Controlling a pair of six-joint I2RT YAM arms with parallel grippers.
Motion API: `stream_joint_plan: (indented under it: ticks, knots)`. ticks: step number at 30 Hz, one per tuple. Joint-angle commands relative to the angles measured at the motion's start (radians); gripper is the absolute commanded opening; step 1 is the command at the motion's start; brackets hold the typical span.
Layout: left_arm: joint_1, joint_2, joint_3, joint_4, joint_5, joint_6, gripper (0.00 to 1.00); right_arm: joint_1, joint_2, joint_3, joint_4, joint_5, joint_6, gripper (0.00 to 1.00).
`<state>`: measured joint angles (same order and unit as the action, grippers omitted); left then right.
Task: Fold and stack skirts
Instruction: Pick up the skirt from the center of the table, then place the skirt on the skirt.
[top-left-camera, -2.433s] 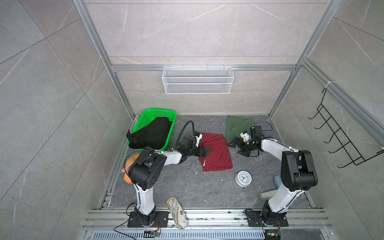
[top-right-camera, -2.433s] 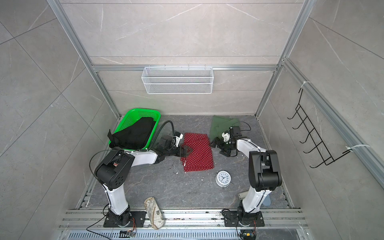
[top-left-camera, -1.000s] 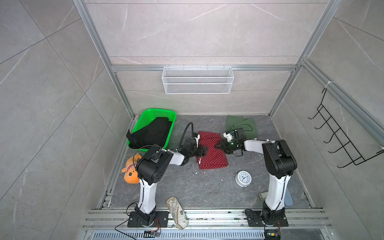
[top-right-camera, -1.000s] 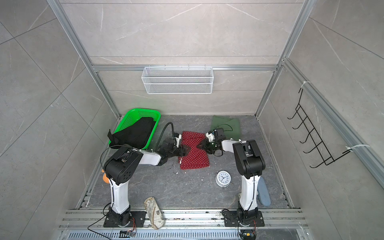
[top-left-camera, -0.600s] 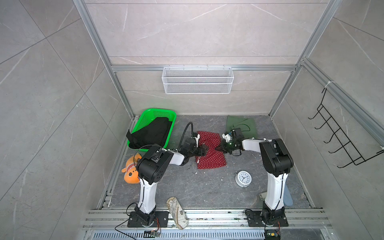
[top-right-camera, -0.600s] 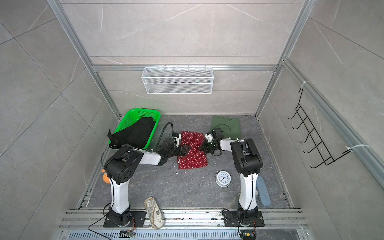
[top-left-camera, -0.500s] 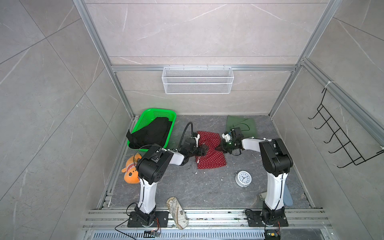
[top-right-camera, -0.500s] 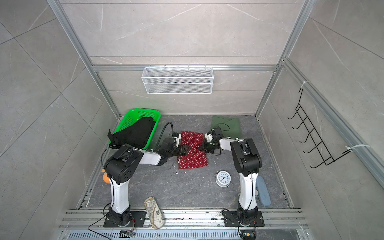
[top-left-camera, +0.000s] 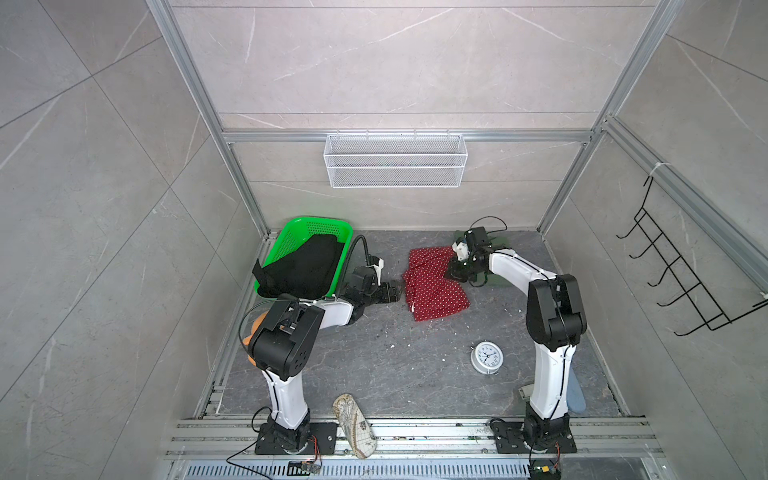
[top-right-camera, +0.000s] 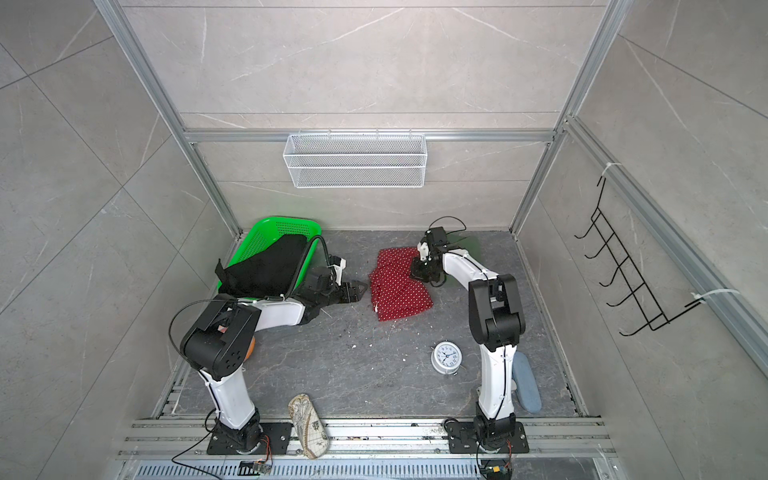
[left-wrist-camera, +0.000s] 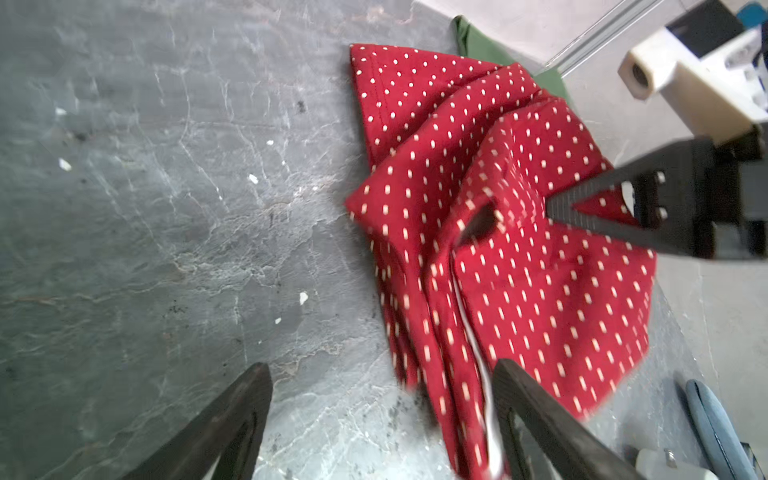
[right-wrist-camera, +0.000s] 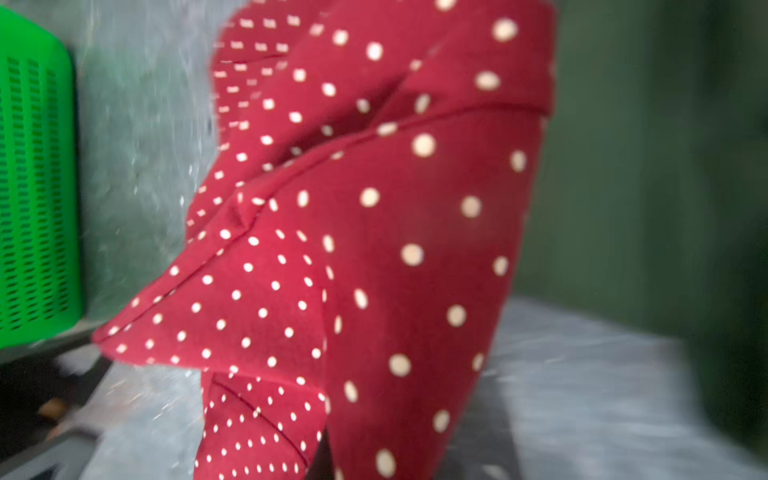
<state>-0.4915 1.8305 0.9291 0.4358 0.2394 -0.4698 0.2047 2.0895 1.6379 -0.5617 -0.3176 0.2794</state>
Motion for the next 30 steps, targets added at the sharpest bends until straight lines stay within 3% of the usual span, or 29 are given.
stream_joint_plan:
  ticks: [1,16,30]
  knots:
    - [-0.005,-0.039,-0.029,-0.025,-0.014,0.033,0.86,-0.017,-0.028,0.064,-0.073,0.096,-0.117,0.0]
    - [-0.005,-0.027,-0.055,-0.005,-0.005,0.008,0.86,-0.095,0.091,0.455,-0.256,0.115,-0.219,0.0]
    - [-0.005,-0.039,-0.061,-0.029,-0.005,0.013,0.86,-0.219,0.124,0.511,-0.137,-0.085,-0.123,0.0]
